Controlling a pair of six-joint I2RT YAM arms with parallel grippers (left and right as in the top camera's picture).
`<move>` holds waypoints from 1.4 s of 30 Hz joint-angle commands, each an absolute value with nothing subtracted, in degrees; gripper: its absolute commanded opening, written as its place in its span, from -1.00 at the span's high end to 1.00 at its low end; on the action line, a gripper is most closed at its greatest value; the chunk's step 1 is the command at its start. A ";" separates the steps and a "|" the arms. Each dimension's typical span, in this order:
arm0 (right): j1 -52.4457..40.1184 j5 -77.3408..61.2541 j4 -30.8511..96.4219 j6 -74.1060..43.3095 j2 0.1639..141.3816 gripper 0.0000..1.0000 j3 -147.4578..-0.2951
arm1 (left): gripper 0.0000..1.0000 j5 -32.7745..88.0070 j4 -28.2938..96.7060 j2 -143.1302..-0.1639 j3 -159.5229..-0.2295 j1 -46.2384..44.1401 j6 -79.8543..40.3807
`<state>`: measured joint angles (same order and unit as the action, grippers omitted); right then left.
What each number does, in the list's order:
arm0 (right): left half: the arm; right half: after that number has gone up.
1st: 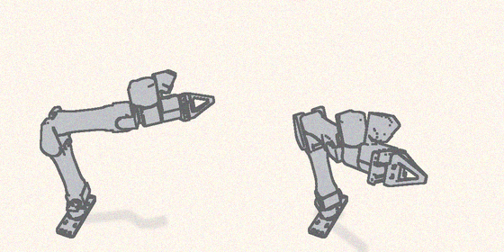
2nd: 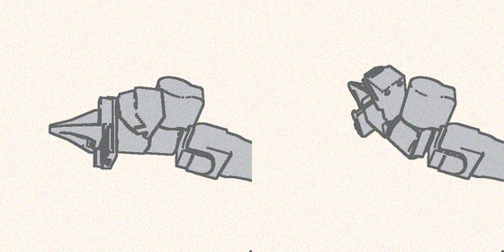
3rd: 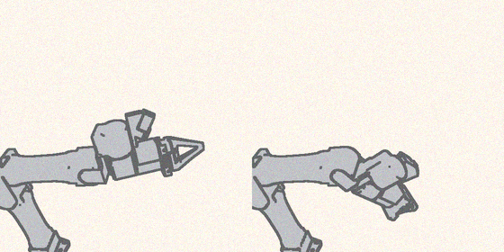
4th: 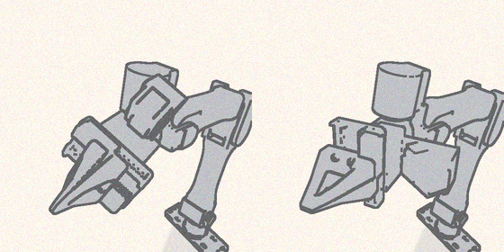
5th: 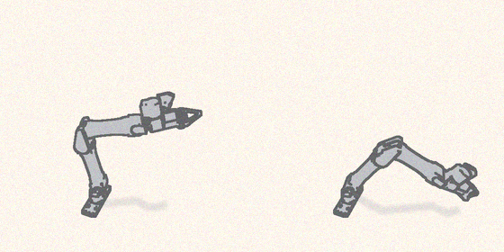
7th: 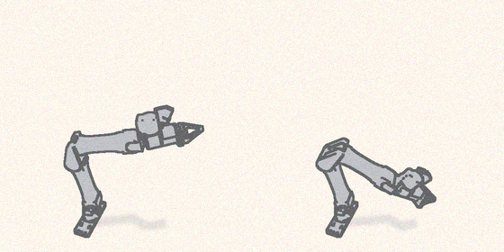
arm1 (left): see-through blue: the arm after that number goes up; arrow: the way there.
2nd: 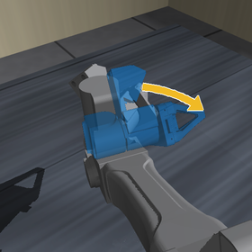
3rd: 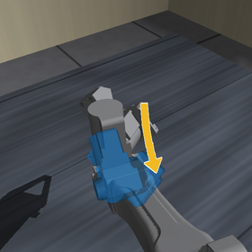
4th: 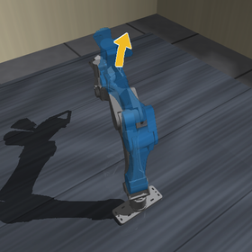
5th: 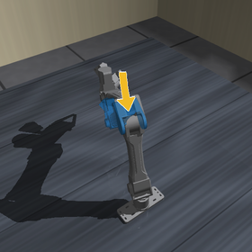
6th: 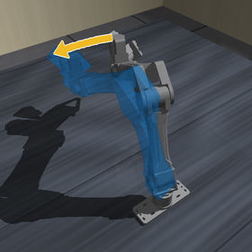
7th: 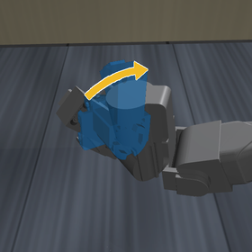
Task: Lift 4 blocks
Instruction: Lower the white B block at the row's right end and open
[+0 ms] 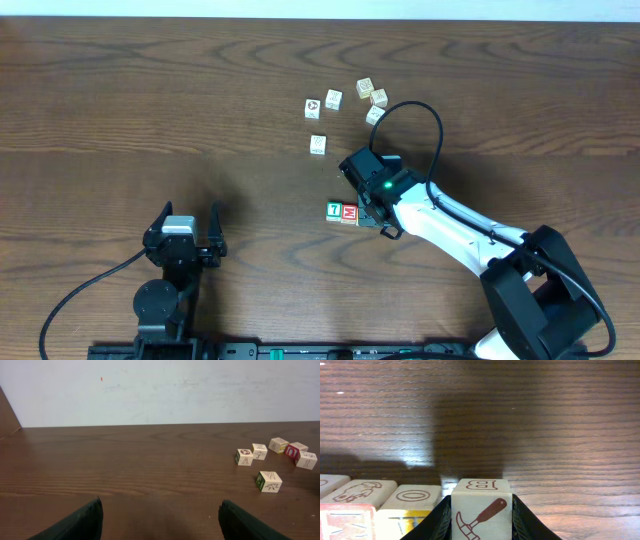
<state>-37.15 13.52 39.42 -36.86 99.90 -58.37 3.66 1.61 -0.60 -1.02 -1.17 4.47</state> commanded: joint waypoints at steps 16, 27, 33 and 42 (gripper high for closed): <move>-37.45 16.43 38.61 -37.63 99.00 0.17 -56.84 | -0.48 3.81 3.84 -0.34 -0.23 -0.82 4.19; -37.41 14.81 37.36 -37.63 99.00 -0.07 -56.95 | -0.49 3.79 3.84 -0.34 -0.23 -0.82 4.19; -35.81 14.94 35.68 -37.63 99.00 -0.10 -57.01 | -0.49 3.81 3.84 -0.34 -0.23 -0.82 4.19; -31.14 14.92 35.03 -37.10 99.00 -0.10 -57.01 | -0.49 3.81 3.84 -0.34 -0.23 -0.82 4.19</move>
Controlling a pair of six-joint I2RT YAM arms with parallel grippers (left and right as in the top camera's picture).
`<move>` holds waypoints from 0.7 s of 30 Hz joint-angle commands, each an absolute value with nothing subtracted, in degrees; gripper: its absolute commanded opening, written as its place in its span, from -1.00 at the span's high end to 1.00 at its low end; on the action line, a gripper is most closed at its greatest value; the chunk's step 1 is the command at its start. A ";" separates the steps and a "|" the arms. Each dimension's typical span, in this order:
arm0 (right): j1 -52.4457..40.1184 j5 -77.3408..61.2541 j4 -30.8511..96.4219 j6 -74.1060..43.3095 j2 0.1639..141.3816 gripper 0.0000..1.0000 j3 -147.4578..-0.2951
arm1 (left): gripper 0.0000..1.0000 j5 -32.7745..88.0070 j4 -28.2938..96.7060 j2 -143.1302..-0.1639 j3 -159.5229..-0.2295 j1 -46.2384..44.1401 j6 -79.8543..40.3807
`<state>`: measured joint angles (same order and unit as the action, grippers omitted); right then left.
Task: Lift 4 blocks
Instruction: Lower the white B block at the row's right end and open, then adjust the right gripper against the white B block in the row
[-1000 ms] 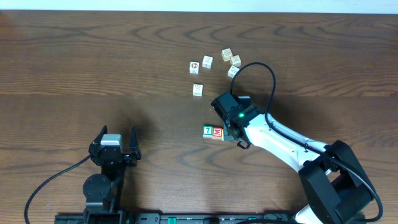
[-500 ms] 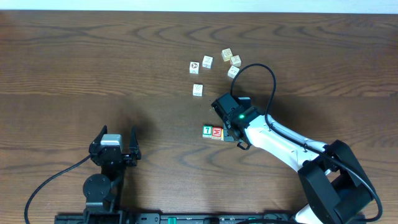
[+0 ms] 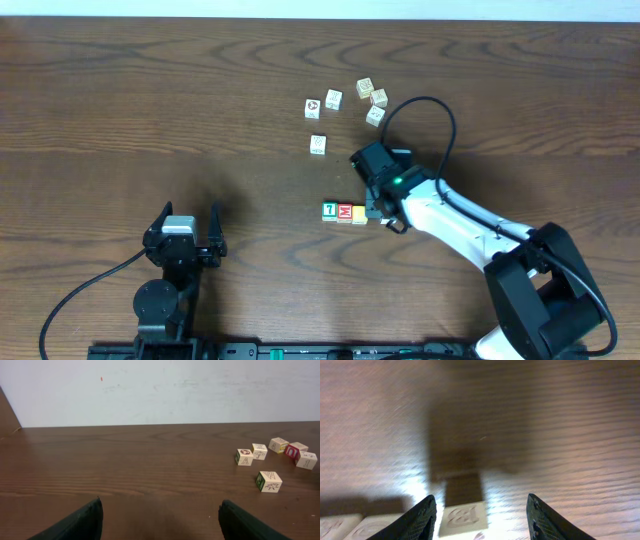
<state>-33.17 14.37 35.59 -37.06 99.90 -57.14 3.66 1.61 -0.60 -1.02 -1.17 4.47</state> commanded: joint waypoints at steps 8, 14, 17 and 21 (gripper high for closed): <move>-27.97 12.78 32.34 -33.34 99.00 0.28 -58.17 | -0.48 3.81 3.84 -0.34 -0.23 -0.82 4.16; -27.35 13.13 35.38 -33.36 99.00 0.91 -58.17 | -0.49 3.81 3.84 -0.34 -0.23 -0.82 4.16; -27.35 13.21 37.65 -33.36 99.00 0.97 -58.15 | -0.49 3.81 3.84 -0.34 -0.23 -0.82 4.19; -27.59 13.21 41.06 -33.34 99.00 0.97 -58.15 | -0.49 3.81 3.84 -0.34 -0.23 -0.82 4.16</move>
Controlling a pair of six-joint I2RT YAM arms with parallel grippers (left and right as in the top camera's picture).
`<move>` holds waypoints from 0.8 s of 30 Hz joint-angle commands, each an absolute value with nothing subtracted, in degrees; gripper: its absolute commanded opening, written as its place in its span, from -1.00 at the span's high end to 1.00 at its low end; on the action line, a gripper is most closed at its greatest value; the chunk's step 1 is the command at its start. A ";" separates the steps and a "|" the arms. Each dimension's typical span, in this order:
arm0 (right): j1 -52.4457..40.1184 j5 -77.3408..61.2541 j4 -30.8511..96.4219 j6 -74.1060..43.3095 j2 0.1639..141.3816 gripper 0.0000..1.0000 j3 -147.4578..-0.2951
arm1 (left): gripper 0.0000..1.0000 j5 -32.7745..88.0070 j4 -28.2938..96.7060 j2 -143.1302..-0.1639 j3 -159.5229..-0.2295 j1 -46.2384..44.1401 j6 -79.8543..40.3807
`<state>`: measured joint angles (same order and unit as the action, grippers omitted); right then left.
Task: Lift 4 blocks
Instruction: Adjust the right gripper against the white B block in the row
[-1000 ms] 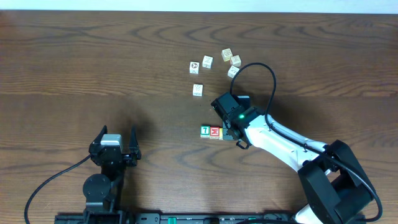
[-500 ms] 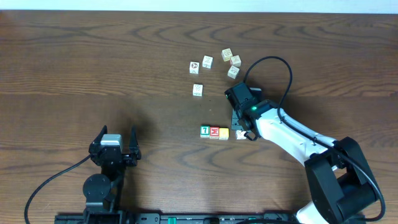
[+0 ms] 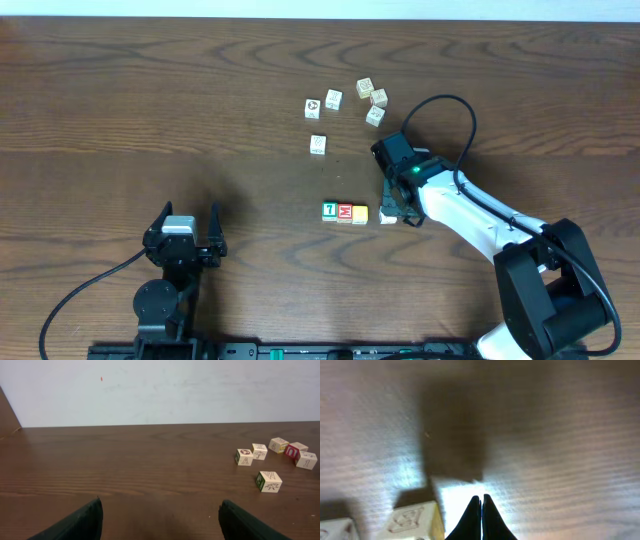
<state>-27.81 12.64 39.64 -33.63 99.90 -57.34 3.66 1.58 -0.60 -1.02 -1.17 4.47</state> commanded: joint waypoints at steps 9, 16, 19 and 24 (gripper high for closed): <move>-29.80 9.50 42.39 -32.08 99.00 0.97 -58.13 | -0.49 3.81 3.84 -0.34 -0.23 -0.82 4.19; -32.32 9.39 42.39 -32.08 99.00 0.92 -58.13 | -0.49 3.79 3.84 -0.34 -0.23 -0.82 4.16; -32.75 9.39 42.30 -32.08 99.00 0.92 -58.13 | -0.49 3.81 3.84 -0.34 -0.23 -0.82 4.19; -33.06 9.34 41.69 -32.08 99.00 0.91 -58.13 | -0.49 3.81 3.84 -0.34 -0.23 -0.82 4.16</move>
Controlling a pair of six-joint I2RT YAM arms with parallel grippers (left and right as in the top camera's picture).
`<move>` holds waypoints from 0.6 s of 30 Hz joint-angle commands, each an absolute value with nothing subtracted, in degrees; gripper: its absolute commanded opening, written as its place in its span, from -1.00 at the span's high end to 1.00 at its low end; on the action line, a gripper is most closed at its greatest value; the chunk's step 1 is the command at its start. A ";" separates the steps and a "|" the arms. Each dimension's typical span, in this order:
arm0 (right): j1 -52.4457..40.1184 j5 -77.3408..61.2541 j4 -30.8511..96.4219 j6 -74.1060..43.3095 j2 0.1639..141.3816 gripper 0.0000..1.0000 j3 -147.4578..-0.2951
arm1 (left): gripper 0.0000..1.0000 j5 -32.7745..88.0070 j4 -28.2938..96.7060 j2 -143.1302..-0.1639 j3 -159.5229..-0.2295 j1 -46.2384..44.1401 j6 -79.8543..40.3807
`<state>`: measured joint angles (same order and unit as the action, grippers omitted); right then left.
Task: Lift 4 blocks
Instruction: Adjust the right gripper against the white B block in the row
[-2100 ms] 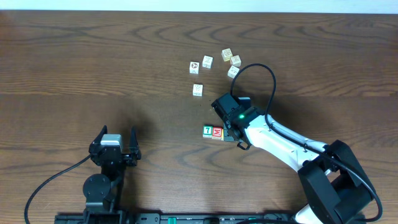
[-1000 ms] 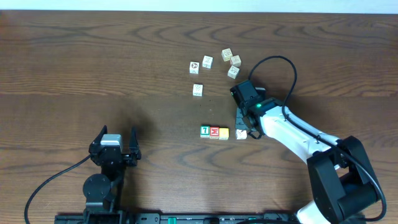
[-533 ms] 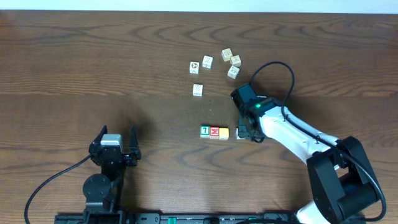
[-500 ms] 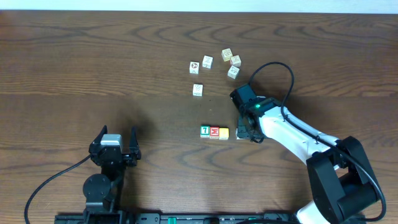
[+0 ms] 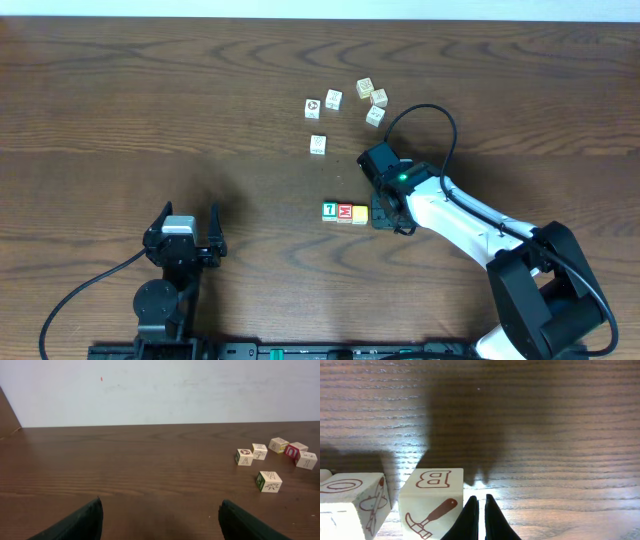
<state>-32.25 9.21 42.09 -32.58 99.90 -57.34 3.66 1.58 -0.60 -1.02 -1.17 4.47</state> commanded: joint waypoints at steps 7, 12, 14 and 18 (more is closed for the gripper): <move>-33.12 7.84 40.49 -32.08 99.00 0.90 -58.13 | -0.48 3.81 3.84 -0.34 -0.23 -0.82 4.16; -33.12 6.76 39.66 -32.08 99.00 0.90 -58.13 | -0.49 3.81 3.84 -0.34 -0.23 -0.82 4.19; -33.12 6.52 39.62 -32.08 99.00 0.91 -58.13 | -0.49 3.81 3.84 -0.34 -0.23 -0.82 4.16; -33.12 5.63 39.51 -32.08 99.00 0.91 -58.13 | -0.48 3.79 3.84 -0.34 -0.23 -0.82 4.16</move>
